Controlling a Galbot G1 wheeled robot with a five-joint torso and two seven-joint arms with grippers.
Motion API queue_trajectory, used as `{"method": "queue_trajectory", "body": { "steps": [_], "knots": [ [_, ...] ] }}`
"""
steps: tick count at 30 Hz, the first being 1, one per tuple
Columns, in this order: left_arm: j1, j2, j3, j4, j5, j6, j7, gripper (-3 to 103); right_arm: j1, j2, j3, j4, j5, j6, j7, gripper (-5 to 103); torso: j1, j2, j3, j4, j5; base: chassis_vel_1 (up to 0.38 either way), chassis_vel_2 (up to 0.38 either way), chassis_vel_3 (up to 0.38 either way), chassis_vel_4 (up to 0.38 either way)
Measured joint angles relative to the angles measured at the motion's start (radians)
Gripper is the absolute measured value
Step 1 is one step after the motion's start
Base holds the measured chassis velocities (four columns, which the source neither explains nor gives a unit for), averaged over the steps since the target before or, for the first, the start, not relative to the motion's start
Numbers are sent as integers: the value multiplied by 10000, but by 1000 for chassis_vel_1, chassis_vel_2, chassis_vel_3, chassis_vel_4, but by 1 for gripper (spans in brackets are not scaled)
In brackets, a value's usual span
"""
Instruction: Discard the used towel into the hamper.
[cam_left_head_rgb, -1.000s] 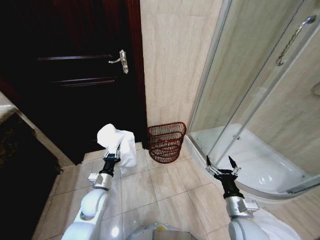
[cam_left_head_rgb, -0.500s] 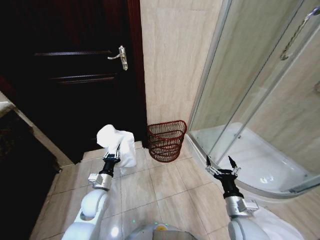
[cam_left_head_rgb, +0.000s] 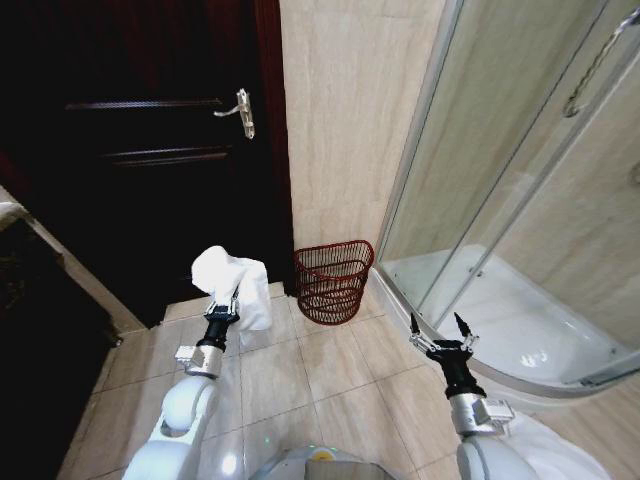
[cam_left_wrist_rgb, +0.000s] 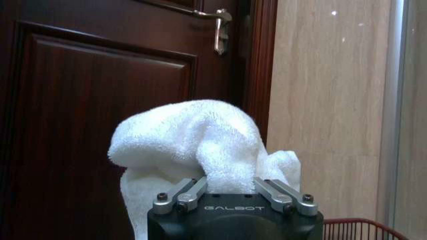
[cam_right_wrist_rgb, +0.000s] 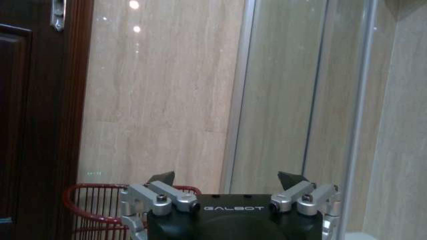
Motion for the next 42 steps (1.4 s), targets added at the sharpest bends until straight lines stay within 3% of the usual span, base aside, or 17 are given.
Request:
{"method": "queue_trajectory", "body": {
  "steps": [14, 17, 23, 30, 35, 41, 42],
  "knots": [
    [-91, -11, 163, 108, 38, -102, 23, 15, -64, 0, -125, 75, 188, -105, 274, 100, 19, 38, 26, 1, 0, -79, 80, 81, -83],
    [-293, 110, 286, 279, -116, -453, 248, 15, -53, 0, -192, 116, 225, -196, 369, 100, 20, 47, 30, 2, -1, -8, 21, 10, -3],
    [-860, 436, 616, 314, -353, -461, 562, 15, -44, 0, -221, 132, 331, -259, 358, 100, 22, 57, 34, 0, 0, 0, 0, 0, 0],
    [-2358, 1088, 1883, 511, -560, 226, 591, 15, -70, 0, -125, 298, 499, -550, 290, 100, 28, 64, 41, -2, -1, 0, 0, 0, 0],
    [-3301, 1345, 2271, 982, -711, 348, 695, 15, -12, -1, -7, 424, 501, -831, 251, 100, 29, 66, 44, 3, 0, 0, 0, 0, 0],
    [-6048, 1771, 3381, 2299, -1491, 652, 1114, 15, -72, -1, 141, 631, 531, -1160, 267, 100, 32, 71, 47, -1, -2, 0, 0, 0, 0],
    [-6048, 1771, 3381, 2299, -1491, 652, 1114, 15, -72, -1, 141, 631, 531, -1160, 267, 100, 32, 71, 47, -1, -2, 0, 0, 0, 0]
  ]
}}
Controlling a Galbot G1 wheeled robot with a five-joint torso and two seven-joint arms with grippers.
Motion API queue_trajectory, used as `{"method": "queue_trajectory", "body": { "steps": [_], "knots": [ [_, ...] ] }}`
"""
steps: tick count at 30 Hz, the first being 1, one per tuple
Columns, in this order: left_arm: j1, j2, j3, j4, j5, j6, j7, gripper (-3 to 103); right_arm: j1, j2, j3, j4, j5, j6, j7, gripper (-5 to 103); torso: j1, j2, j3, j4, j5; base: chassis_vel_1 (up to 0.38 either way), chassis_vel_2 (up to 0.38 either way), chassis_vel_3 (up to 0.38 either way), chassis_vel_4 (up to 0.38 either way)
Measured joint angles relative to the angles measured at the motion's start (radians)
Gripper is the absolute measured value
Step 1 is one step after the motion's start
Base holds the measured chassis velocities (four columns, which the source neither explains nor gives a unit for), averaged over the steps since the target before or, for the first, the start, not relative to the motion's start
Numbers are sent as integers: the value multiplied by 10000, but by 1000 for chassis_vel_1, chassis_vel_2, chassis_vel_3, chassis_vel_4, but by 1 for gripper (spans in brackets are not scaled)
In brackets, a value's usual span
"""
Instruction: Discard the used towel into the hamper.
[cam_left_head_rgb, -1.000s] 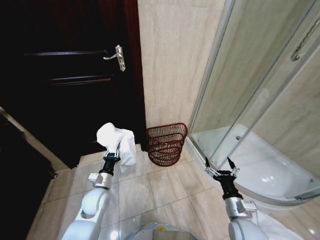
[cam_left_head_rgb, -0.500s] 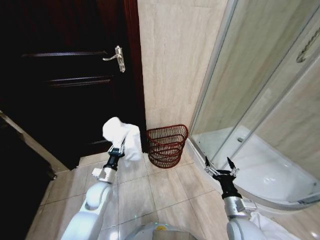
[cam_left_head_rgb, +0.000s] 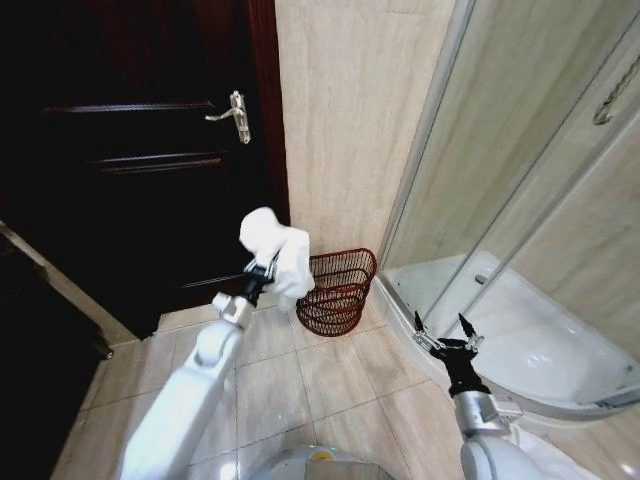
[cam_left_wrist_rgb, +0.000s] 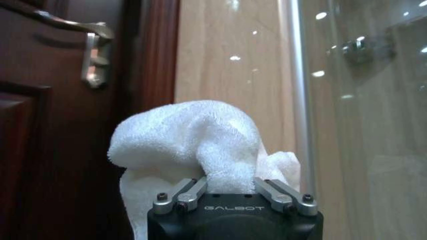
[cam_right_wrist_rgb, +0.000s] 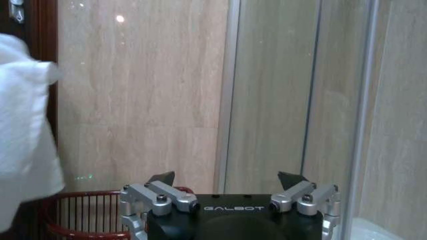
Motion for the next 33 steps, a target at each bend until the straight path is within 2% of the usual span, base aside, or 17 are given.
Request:
{"method": "queue_trajectory", "body": {
  "steps": [2, 3, 6, 7, 9, 10, 14, 15, 17, 18, 22, 23, 27, 32, 33],
  "knots": [
    [-900, 78, 592, 600, -213, 12, 115, 15, 65, 0, -12, 23, -1, -137, 12, 100, 0, 3, 0, 1, 4, 0, 0, 0, 0],
    [-900, 78, 592, 600, -213, 12, 115, 15, 65, 0, -12, 23, -1, -137, 12, 100, 0, 3, 0, 1, 4, 0, 0, 0, 0],
    [-2263, 109, 1792, 1559, -562, -2, 305, 15, 195, 0, -69, 26, -5, -304, 13, 100, 1, 4, 0, -2, 4, 0, 0, 0, 0],
    [-2263, 109, 1792, 1559, -562, -2, 305, 15, 195, 0, -69, 26, -5, -304, 13, 100, 1, 4, 0, -2, 4, 0, 0, 0, 0],
    [-3094, 99, 2549, 2240, -840, 9, 587, 15, 255, 0, -79, 25, -8, -392, 7, 100, 2, 4, 3, 0, 0, 0, 0, 0, 0],
    [-3094, 99, 2549, 2240, -840, 9, 587, 15, 255, 0, -79, 25, -8, -392, 7, 100, 2, 4, 3, 0, 0, 0, 0, 0, 0],
    [-4778, -313, 3658, 3866, -1312, 317, 1272, 15, 253, 0, -27, 161, 477, -739, -167, 100, 2, 5, 3, 0, 1, 0, 0, 0, 0],
    [-4778, -313, 3658, 3866, -1312, 317, 1272, 15, 253, 0, -27, 161, 477, -739, -167, 100, 2, 5, 3, 0, 1, 0, 0, 0, 0],
    [-5700, -527, 4136, 4709, -1417, 405, 1590, 15, 281, 0, -17, 186, 718, -855, -222, 100, 2, 6, 3, 0, 3, 0, 0, 0, 0],
    [-5700, -527, 4136, 4709, -1417, 405, 1590, 15, 281, 0, -17, 186, 718, -855, -222, 100, 2, 6, 3, 0, 3, 0, 0, 0, 0],
    [-7225, -1090, 5354, 6712, -1318, 146, 2034, 15, 417, 0, -22, 187, 917, -889, -231, 100, 3, 8, 4, 1, 4, 0, 0, 0, 0],
    [-7225, -1090, 5354, 6712, -1318, 146, 2034, 15, 417, 0, -22, 187, 917, -889, -231, 100, 3, 8, 4, 1, 4, 0, 0, 0, 0],
    [-8152, -1670, 6437, 8718, -884, -156, 2544, 15, 480, 0, -2, 283, 1108, -984, -215, 100, 3, 8, 5, 2, 5, 0, 0, 0, 0],
    [-8521, -2089, 6671, 9746, -422, 16, 2848, 15, 477, 0, 80, 337, 1235, -1002, -187, 100, 3, 10, 4, 1, 5, 0, 0, 0, 0],
    [-8527, -2150, 6683, 9817, -253, 356, 2989, 15, 466, 0, 119, 355, 1259, -1002, -186, 100, 3, 10, 5, 2, 5, 0, 0, 0, 0]
  ]
}}
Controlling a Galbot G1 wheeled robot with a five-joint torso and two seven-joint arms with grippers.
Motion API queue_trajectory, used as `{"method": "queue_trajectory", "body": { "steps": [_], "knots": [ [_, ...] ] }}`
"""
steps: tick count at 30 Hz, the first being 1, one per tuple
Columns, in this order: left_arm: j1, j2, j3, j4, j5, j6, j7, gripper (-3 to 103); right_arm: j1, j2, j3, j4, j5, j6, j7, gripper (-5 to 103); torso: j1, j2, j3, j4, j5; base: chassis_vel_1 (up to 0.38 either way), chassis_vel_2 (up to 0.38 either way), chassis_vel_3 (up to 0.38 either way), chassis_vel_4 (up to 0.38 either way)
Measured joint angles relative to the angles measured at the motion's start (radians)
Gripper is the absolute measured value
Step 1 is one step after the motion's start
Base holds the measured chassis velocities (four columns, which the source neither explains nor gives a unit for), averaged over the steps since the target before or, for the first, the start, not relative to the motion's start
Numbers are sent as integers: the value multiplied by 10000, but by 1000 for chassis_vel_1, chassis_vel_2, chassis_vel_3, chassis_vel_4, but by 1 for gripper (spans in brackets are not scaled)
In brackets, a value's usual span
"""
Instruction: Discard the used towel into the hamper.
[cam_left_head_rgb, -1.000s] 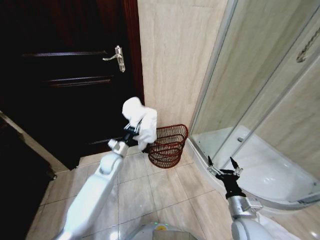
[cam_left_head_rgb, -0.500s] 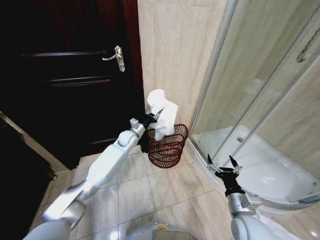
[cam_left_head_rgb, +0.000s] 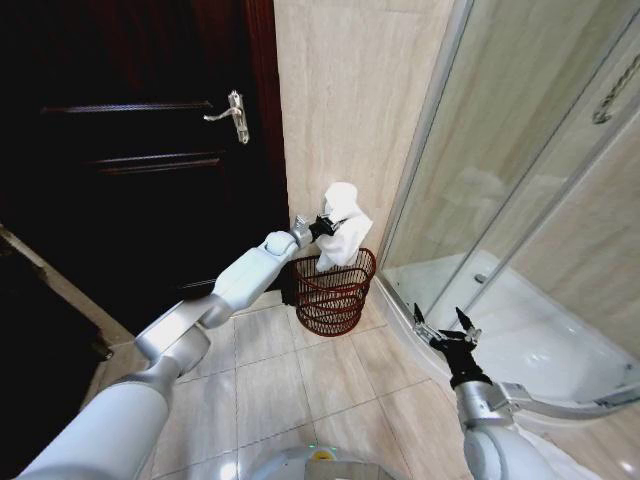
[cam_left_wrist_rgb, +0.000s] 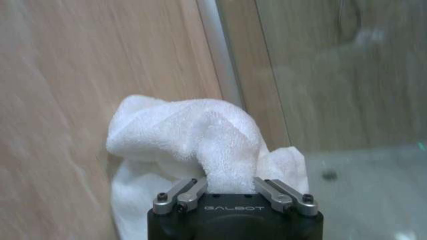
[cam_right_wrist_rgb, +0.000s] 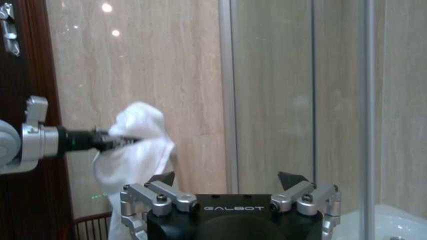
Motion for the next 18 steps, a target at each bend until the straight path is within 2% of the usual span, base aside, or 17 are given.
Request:
{"method": "queue_trajectory", "body": {
  "steps": [3, 4, 5, 7, 8, 11, 12, 13, 16, 17, 18],
  "knots": [
    [101, -72, -15, -125, 372, 796, 380, 15, -29, 0, 78, 72, 45, -2, -1, 100, 0, 1, 0, 0, 1, 0, 0, 0, 0],
    [101, -72, -15, -125, 372, 796, 380, 15, -29, 0, 78, 72, 45, -2, -1, 100, 0, 1, 0, 0, 1, 0, 0, 0, 0],
    [124, -104, -52, -197, 566, 1165, 509, 13, -35, 0, 96, 116, 72, -5, -1, 100, 0, 0, 0, 0, -2, 0, 0, 0, 0],
    [111, -154, -148, -257, 918, 1798, 727, 24, -43, 0, 121, 199, 97, -6, -1, 100, 0, 1, 0, 0, 0, 0, 0, 0, 0],
    [111, -154, -148, -257, 918, 1798, 727, 24, -43, 0, 121, 199, 97, -6, -1, 100, 0, 1, 0, 0, 0, 0, 0, 0, 0],
    [26, -176, -336, -524, 1388, 2970, 1161, 40, -103, 0, 158, 273, 159, -6, 6, 100, 0, 1, 0, 0, -1, 0, 0, 0, 0],
    [26, -176, -336, -524, 1388, 2970, 1161, 40, -103, 0, 158, 273, 159, -6, 6, 100, 0, 1, 0, 0, -1, 0, 0, 0, 0],
    [-16, -180, -356, -586, 1448, 3299, 1201, 40, -123, 0, 179, 274, 179, 1, 9, 100, 0, 1, -1, 0, -1, 0, 0, 0, 0],
    [-225, -289, -396, -621, 1727, 4155, 1455, 56, -151, 0, 239, 274, 241, 33, 10, 100, 0, 1, -1, 0, -1, 0, 0, 0, 0],
    [-225, -289, -396, -621, 1727, 4155, 1455, 56, -151, 0, 239, 274, 241, 33, 10, 100, 0, 1, -1, 0, -1, 0, 0, 0, 0],
    [-288, -339, -405, -589, 1762, 4320, 1573, 61, -154, 0, 252, 274, 250, 46, 9, 100, 0, 1, -1, -1, -2, 0, 0, 0, 0]
  ]
}}
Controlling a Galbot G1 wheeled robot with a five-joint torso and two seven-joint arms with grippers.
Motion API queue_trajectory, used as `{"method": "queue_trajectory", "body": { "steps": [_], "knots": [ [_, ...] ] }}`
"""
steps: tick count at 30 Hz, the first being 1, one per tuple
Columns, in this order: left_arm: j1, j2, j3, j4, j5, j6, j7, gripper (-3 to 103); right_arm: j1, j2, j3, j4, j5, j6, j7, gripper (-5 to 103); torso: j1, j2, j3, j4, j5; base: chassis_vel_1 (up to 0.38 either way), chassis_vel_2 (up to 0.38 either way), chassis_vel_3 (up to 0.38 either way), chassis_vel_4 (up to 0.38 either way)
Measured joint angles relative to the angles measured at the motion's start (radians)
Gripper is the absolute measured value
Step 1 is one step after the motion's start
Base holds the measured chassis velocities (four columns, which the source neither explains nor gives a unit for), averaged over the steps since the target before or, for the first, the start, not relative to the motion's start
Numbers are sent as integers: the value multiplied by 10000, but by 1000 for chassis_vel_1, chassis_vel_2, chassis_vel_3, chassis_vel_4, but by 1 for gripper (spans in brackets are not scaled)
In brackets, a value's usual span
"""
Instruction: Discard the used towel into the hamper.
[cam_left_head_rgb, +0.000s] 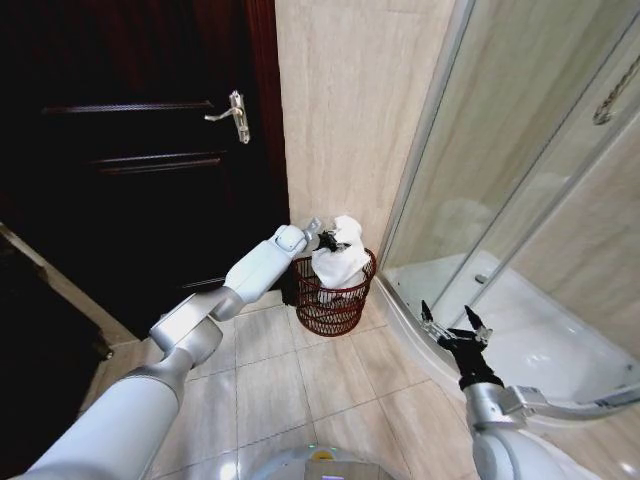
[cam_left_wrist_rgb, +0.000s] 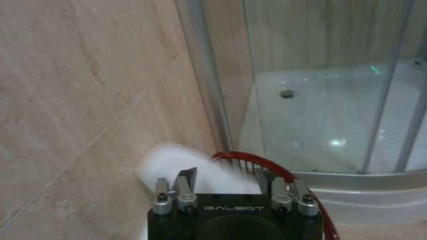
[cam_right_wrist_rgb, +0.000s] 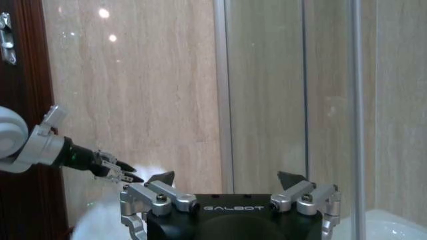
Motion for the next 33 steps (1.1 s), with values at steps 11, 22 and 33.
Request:
{"method": "queue_trajectory", "body": {
  "steps": [11, 22, 33],
  "knots": [
    [-120, -150, -53, 34, 54, 619, 202, 97, 28, 0, 143, -51, 215, -22, -12, 100, 0, 0, 0, 1, -1, 0, 0, 0, 0],
    [-17, -48, -162, -122, 3, 684, 362, 100, -7, 0, 178, -106, 378, -83, -121, 100, 0, 0, 0, 0, -1, 0, 0, 0, 0],
    [41, -11, -195, -70, -7, 603, 380, 100, 18, 0, 168, -175, 534, -106, -191, 100, 0, 0, 1, 1, -1, 0, 0, 0, 0]
  ]
}}
